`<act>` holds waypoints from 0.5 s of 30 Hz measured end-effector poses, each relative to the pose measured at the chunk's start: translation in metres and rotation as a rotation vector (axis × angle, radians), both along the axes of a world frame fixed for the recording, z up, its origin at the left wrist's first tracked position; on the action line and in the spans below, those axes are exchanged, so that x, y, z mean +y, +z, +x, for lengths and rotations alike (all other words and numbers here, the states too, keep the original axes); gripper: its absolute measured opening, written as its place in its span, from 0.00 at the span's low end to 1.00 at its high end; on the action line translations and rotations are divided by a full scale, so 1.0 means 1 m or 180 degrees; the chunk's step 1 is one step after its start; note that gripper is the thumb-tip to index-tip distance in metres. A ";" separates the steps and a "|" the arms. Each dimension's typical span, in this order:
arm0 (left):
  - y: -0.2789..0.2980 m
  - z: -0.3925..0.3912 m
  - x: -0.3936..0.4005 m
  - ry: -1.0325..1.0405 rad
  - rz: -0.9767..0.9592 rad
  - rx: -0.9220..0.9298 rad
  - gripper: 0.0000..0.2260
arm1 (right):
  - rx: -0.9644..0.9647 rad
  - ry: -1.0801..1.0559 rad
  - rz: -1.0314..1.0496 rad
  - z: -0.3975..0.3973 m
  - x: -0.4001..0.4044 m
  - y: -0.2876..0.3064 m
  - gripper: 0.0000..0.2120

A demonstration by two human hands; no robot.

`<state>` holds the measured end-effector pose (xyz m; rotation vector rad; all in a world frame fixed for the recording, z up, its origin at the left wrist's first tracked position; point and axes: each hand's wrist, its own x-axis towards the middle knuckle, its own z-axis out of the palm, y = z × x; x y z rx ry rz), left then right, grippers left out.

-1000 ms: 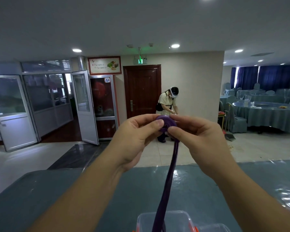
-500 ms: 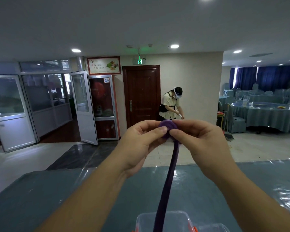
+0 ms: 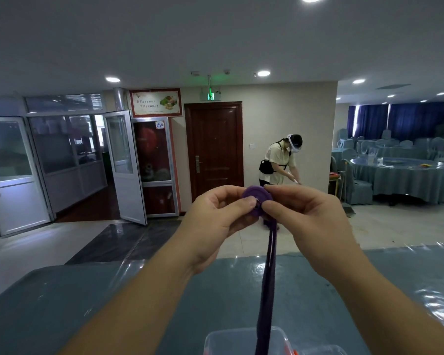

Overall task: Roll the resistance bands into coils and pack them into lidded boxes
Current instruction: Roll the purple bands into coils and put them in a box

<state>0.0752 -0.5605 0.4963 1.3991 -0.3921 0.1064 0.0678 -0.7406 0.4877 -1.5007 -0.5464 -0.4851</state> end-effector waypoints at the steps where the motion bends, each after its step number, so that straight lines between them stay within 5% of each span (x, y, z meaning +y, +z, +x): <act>1: 0.001 0.001 0.001 0.0066 0.0157 -0.0022 0.10 | 0.0021 -0.0003 -0.0101 0.000 -0.002 0.001 0.13; 6: 0.011 0.002 0.014 0.0242 0.1339 -0.0521 0.09 | -0.0074 -0.0054 -0.0914 -0.002 -0.011 0.007 0.13; 11: 0.008 0.001 0.010 0.0002 0.0495 -0.0286 0.10 | -0.0120 -0.0176 -0.0189 -0.001 -0.003 -0.002 0.13; 15: 0.002 0.004 0.011 -0.0030 0.0519 -0.0119 0.10 | -0.0080 -0.0135 -0.0519 0.001 -0.008 0.000 0.14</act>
